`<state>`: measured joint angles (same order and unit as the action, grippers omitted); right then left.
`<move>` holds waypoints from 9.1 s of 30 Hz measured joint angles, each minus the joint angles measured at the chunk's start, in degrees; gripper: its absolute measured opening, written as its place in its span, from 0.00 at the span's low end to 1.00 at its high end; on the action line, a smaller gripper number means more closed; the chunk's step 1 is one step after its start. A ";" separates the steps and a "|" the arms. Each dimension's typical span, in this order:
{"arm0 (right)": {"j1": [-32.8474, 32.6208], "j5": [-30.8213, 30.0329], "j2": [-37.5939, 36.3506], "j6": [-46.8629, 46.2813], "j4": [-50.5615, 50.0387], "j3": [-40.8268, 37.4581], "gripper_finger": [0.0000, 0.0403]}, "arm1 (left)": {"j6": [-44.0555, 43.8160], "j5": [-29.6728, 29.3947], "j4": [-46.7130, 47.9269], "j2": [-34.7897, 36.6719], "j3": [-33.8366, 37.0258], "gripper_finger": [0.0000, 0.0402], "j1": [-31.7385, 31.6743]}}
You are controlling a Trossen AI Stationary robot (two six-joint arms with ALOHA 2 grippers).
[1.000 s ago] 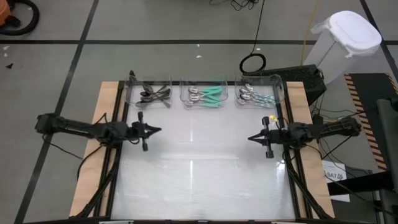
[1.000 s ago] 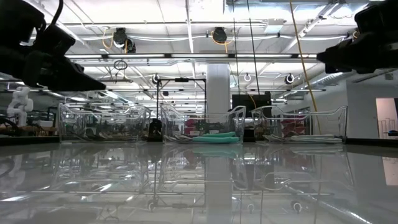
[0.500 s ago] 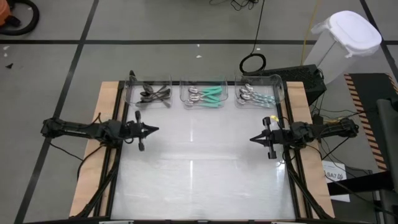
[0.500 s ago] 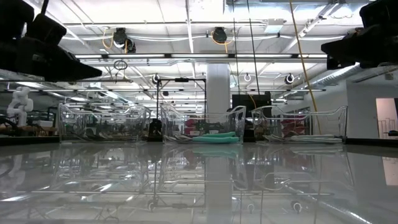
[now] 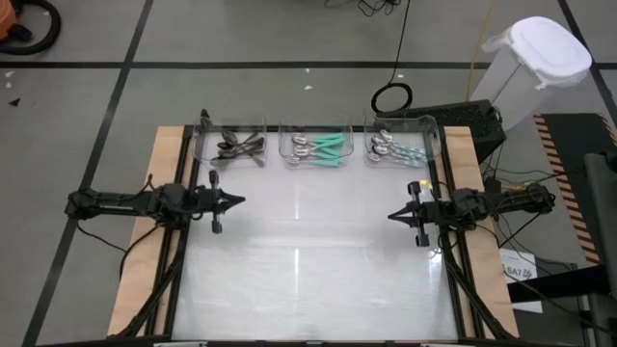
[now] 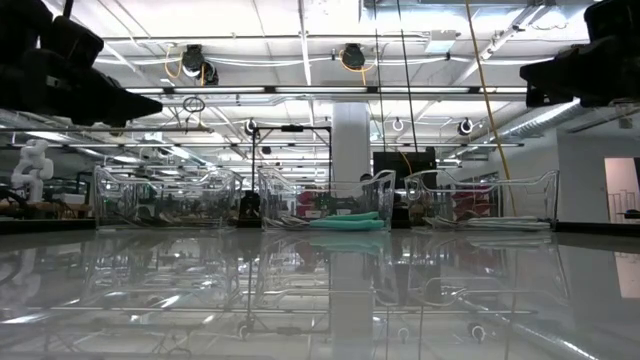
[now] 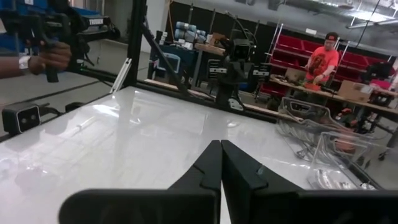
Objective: Sort silverware by color (type)
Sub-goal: Return to Home Position
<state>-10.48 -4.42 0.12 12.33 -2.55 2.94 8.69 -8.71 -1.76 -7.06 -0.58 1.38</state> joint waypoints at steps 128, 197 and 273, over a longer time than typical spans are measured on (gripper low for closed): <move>9.41 5.88 0.28 0.52 3.91 -2.07 0.00 | 1.71 5.11 0.93 6.83 0.04 0.00 3.75; 9.40 4.48 0.28 -2.64 4.39 -2.06 0.00 | -1.30 20.55 -0.83 1.99 0.13 0.00 -2.38; 9.41 4.50 0.28 -2.66 4.42 -2.08 0.02 | -3.37 20.13 -0.59 1.82 0.09 0.00 -2.38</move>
<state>-1.07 0.08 0.40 9.67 1.88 0.86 5.32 11.42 -2.35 -5.23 -0.49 -0.99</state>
